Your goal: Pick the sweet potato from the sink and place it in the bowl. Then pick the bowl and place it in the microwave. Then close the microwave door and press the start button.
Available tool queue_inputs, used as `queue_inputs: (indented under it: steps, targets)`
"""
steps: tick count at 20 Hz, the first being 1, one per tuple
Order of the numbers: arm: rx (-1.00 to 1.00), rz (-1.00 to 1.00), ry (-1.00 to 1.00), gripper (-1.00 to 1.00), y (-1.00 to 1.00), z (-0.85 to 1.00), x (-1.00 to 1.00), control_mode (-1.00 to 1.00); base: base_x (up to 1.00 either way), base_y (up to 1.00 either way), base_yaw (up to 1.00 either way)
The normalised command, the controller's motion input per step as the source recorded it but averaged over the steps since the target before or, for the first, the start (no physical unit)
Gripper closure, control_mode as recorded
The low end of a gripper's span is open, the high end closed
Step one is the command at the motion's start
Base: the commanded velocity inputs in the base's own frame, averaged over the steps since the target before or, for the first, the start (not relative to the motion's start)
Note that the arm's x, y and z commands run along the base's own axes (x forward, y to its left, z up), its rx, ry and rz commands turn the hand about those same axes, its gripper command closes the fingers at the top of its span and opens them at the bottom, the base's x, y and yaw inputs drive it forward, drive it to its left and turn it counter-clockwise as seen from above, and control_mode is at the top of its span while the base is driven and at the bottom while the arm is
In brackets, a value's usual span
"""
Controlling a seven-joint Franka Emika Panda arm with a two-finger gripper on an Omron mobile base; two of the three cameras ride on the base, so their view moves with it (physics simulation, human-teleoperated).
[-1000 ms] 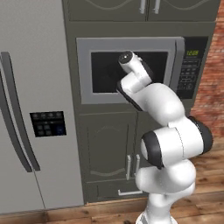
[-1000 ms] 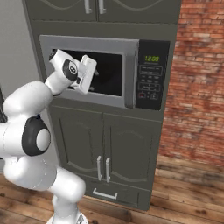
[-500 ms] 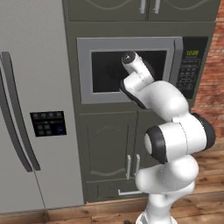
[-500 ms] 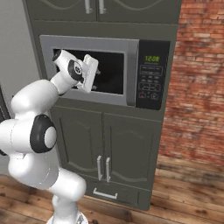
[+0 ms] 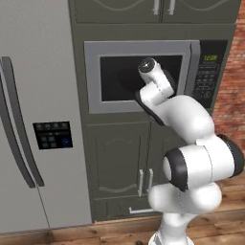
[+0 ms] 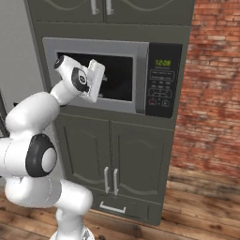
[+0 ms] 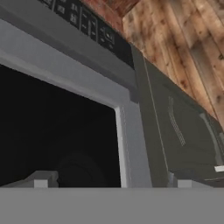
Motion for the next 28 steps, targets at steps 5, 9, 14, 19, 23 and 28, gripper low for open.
queue_inputs:
  steps: [5,9,14,19,23,28]
  targets:
    - [0.11,0.12,0.0,-1.0,-0.62,0.29,-0.77,-1.0,0.0,0.0,0.0]
    - [0.1,0.2,0.0,-1.0,-0.95,0.04,-0.64,-1.0,0.0,0.0,0.0]
    - [0.05,0.24,-0.01,-1.0,-0.99,0.0,-0.62,-1.0,0.0,0.0,0.0]
    - [0.01,0.27,-0.05,-1.0,-0.85,-0.01,-0.43,-1.0,0.0,0.0,0.0]
    - [0.03,0.24,-0.15,-1.0,-0.85,-0.01,0.03,-1.0,0.0,0.0,0.0]
    - [0.02,0.19,-0.19,-1.0,-0.37,-0.07,0.2,-1.0,0.0,0.0,0.0]
